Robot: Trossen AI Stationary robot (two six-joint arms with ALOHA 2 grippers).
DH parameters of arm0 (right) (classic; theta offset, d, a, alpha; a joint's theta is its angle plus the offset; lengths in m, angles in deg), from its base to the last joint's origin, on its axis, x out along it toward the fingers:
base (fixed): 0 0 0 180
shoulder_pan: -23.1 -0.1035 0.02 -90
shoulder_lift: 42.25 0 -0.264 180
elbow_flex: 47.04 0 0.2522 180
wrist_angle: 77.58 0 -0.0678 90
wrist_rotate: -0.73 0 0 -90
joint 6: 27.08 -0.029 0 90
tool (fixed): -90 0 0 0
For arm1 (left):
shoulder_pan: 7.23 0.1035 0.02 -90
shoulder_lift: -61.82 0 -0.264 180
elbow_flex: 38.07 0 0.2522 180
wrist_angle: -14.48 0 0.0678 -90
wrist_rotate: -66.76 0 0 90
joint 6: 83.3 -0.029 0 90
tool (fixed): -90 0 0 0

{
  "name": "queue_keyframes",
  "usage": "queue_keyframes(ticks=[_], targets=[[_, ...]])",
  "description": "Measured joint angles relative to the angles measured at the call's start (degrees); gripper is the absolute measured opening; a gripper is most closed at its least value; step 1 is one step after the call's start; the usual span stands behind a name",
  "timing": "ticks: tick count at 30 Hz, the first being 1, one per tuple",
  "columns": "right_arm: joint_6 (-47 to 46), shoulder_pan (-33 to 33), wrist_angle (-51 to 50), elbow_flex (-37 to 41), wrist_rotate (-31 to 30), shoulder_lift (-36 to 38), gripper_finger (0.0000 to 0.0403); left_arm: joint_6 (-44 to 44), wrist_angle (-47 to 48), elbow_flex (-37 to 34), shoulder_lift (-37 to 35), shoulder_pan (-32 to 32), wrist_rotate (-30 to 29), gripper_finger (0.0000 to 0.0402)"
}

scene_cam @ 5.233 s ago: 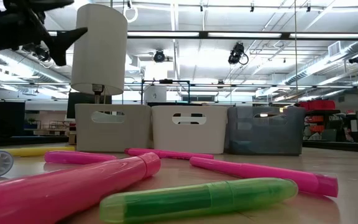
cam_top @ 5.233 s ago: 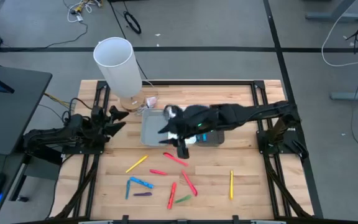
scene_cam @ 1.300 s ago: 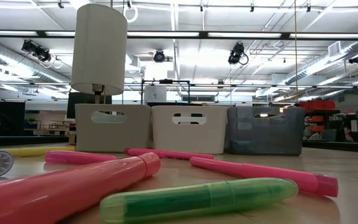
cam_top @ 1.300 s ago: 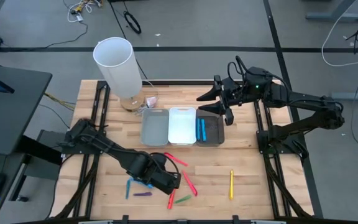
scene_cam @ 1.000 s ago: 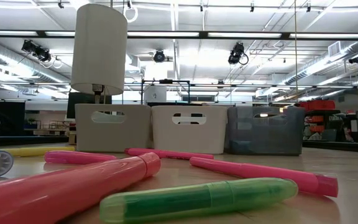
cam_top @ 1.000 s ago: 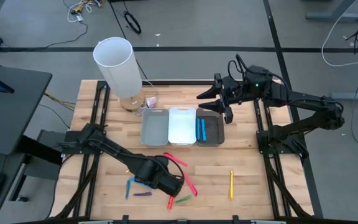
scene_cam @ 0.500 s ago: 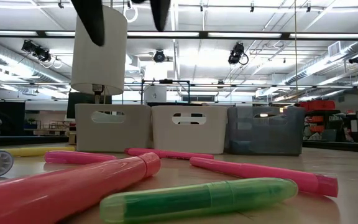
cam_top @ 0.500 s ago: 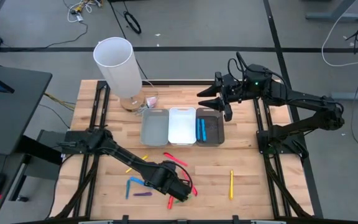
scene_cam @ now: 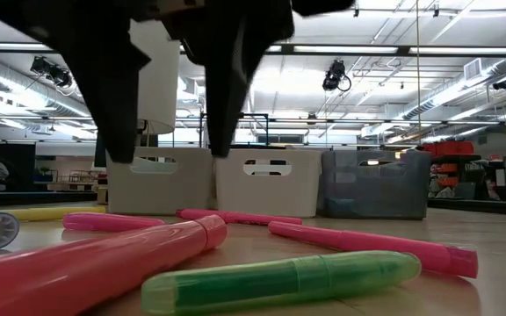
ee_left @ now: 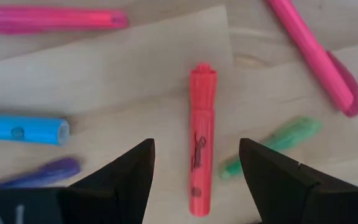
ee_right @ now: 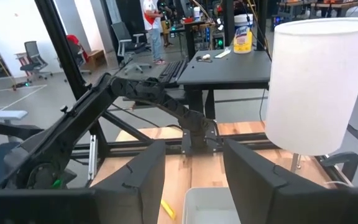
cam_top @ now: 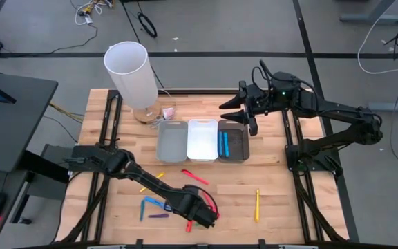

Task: Pick & Place Markers
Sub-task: Put the orange marker pen into the black bin

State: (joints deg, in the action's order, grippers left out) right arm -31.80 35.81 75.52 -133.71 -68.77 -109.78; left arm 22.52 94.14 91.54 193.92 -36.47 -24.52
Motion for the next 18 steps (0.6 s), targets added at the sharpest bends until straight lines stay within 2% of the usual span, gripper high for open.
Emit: queue_keyframes(ticks=[18], targets=[[1.1, 0.0, -1.1, 0.0, 0.0, 0.0, 0.0165, -1.3, -4.0, 0.0, 4.9, 0.1, -0.6, 0.0239]])
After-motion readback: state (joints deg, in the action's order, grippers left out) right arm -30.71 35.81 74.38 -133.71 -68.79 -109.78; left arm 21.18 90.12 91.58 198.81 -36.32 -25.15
